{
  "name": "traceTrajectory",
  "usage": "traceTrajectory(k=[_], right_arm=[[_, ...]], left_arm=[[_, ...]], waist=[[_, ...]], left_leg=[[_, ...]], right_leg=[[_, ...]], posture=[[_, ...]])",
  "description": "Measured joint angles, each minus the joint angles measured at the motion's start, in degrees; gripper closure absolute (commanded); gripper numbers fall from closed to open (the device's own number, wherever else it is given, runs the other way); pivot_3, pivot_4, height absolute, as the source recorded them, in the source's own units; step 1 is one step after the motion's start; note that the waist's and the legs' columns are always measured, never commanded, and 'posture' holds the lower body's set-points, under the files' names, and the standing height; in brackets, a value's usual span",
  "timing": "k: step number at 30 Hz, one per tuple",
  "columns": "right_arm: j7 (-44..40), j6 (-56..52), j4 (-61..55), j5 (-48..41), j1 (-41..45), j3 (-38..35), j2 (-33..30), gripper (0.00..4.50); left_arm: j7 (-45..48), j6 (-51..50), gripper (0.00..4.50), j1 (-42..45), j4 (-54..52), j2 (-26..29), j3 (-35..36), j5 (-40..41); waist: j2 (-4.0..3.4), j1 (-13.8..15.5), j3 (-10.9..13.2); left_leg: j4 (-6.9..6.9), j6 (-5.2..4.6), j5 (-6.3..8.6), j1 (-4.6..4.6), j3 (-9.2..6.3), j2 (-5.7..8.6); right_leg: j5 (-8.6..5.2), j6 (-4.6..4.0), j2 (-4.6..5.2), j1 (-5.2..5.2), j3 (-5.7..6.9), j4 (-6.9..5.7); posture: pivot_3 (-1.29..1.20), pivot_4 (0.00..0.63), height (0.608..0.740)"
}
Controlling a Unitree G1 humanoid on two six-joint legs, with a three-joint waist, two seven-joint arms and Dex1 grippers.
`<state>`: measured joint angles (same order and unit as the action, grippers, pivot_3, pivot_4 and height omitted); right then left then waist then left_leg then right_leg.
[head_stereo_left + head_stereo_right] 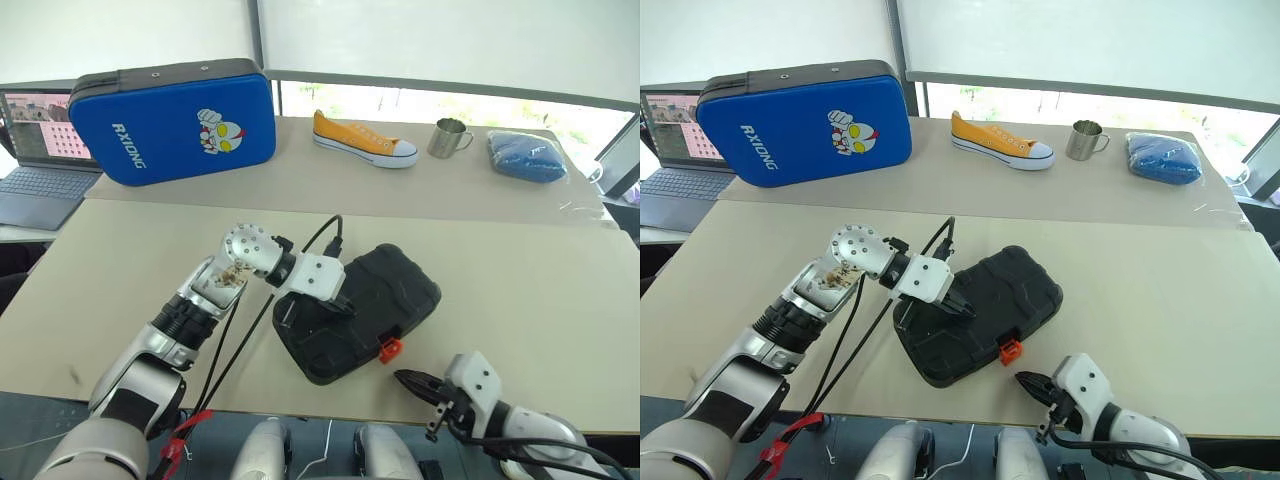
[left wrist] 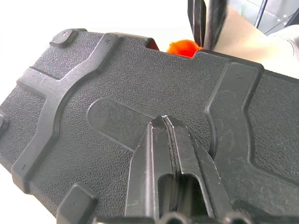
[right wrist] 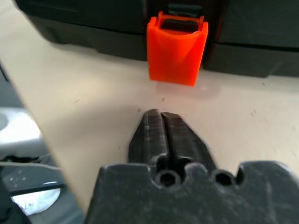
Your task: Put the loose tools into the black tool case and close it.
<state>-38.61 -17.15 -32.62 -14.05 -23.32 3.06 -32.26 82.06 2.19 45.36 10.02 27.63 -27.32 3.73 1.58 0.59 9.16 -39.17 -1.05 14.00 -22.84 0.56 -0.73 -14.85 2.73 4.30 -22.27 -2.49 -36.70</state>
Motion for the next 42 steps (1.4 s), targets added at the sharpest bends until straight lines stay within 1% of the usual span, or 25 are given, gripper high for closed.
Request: traceTrajectory(k=[6, 13, 19, 25, 33, 36, 40, 42], right_arm=[[1.4, -4.7, 1.2, 1.2, 7.3, 3.8, 1.5, 4.47], [2.4, -14.8, -3.2, -0.9, 11.0, 3.9, 0.9, 4.47], [2.6, -19.3, -7.1, -2.1, 12.7, 2.7, -0.6, 4.47], [2.4, -19.6, -13.7, -5.4, 13.7, -1.3, -1.2, 4.47], [1.6, -16.5, -10.7, -4.7, 13.5, -1.1, -2.4, 4.47], [1.0, -17.5, -10.8, -7.8, 12.9, -4.2, -2.9, 4.47], [-3.7, -20.9, -11.8, -18.7, 12.1, -17.7, -8.1, 3.33], [-9.6, -21.7, -11.3, -23.8, 10.8, -23.7, -13.1, 2.62]], left_arm=[[0.0, -0.1, 4.5, 0.2, 0.0, 0.2, 0.1, -0.4], [-0.5, -1.0, 4.5, 0.3, 0.0, 0.2, 0.3, -1.2], [-1.2, -1.2, 4.5, 0.3, 0.0, 0.0, 0.5, -1.7], [-2.1, -0.6, 4.5, 0.2, 0.9, -1.3, 0.3, -2.0], [-2.6, 0.7, 4.5, 0.2, 1.7, -1.9, 0.2, -2.1], [-2.8, 1.0, 4.5, 0.2, 1.9, -1.5, 0.8, -2.0], [-2.4, -4.9, 3.38, -0.9, 1.2, 2.4, 4.4, 0.6], [-1.7, -10.4, 2.56, -3.1, -0.6, 6.9, 7.8, 3.7]], waist=[[0.02, -0.2, 0.0], [0.02, -1.2, 0.0], [0.02, -1.3, 0.0], [0.01, -1.3, 0.0], [0.02, -0.9, 0.0], [0.02, -0.9, 0.0], [0.02, -1.5, 0.0], [-0.01, -2.0, 0.0]], left_leg=[[0.0, 0.0, 0.0, 0.01, 0.0, -0.01], [0.0, 0.01, -0.01, -0.03, -0.02, -0.03], [0.0, 0.0, 0.0, -0.09, -0.04, -0.03], [0.0, 0.0, 0.0, -0.03, -0.06, -0.02], [0.0, 0.0, 0.0, -0.05, -0.07, 0.02], [0.0, 0.0, 0.0, -0.06, -0.07, 0.01], [0.08, 0.0, 0.0, 0.01, -0.08, -0.08], [0.23, 0.0, 0.0, 0.06, -0.07, -0.1]], right_leg=[[0.12, -0.2, -0.07, -0.01, 0.0, -0.02], [0.13, -0.23, -0.11, -0.09, -0.01, -0.08], [0.13, -0.23, -0.13, -0.16, -0.01, -0.09], [0.11, -0.19, -0.12, -0.07, 0.0, -0.06], [0.11, -0.19, -0.01, -0.05, 0.02, -0.03], [0.11, -0.19, 0.0, -0.04, 0.02, -0.03], [0.12, -0.21, -0.08, -0.04, 0.0, -0.06], [0.12, -0.23, -0.12, -0.08, -0.04, -0.07]], posture=[[0.0, 0.15, 0.739], [0.0, 0.15, 0.739], [0.0, 0.15, 0.739], [0.0, 0.15, 0.739], [0.0, 0.15, 0.739], [0.0, 0.15, 0.739], [0.0, 0.15, 0.739], [0.0, 0.15, 0.739]])
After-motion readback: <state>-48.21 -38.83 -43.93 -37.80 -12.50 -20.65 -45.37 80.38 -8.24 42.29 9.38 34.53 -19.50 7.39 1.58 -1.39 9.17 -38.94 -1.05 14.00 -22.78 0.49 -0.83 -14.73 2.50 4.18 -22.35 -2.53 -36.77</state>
